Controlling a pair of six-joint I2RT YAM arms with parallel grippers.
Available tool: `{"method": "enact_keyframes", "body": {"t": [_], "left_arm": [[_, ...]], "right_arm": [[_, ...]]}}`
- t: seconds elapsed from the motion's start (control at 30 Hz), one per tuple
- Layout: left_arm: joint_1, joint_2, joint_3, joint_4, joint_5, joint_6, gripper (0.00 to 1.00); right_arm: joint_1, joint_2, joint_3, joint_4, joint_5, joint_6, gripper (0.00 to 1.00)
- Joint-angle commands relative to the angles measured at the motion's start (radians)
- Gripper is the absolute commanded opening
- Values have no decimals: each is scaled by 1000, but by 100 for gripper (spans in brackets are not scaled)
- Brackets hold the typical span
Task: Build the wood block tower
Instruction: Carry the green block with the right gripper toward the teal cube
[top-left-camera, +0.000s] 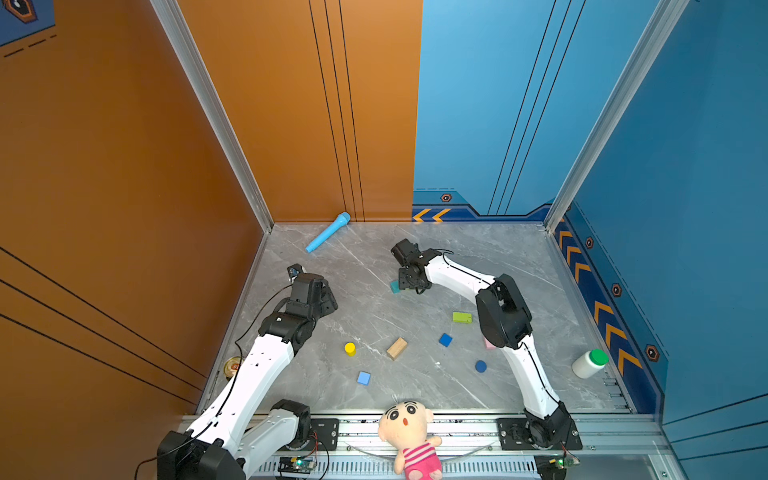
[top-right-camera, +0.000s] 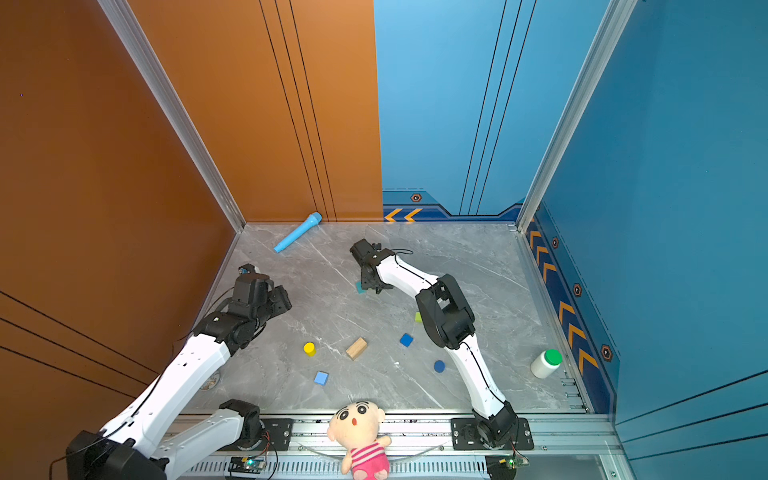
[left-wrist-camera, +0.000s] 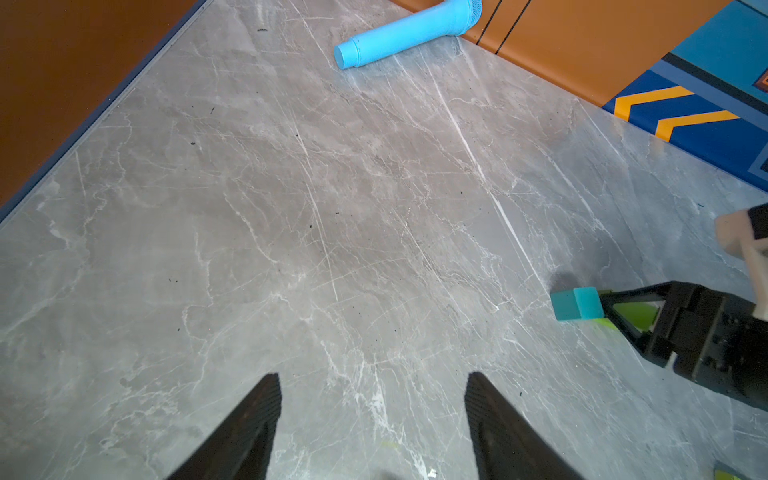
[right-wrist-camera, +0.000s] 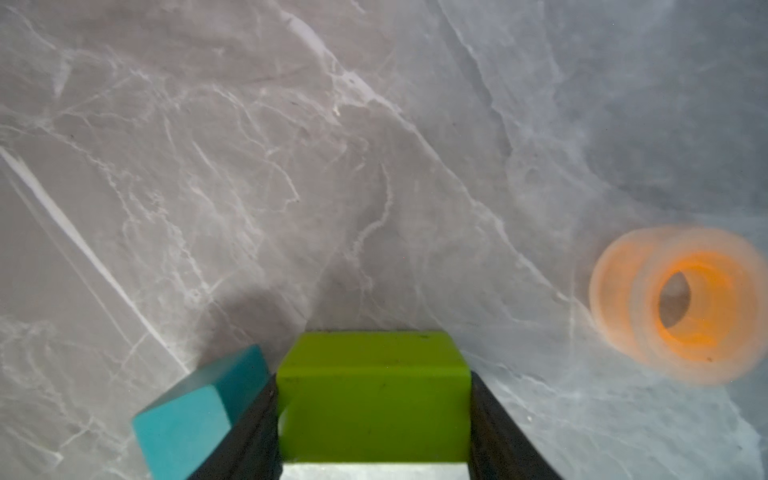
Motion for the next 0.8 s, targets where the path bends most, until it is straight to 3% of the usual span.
{"method": "enact_keyframes", "body": {"t": [0.0, 0.47, 0.77], "left_arm": [[0, -13, 27, 6, -19, 24, 72], [1, -27, 12, 8, -18, 21, 73], [3, -49, 0, 6, -22, 23, 73]], "right_arm": [[20, 65, 67, -74, -21, 9, 33], [126, 136, 152, -87, -115, 52, 32], [100, 93, 89, -105, -55, 62, 32]]}}
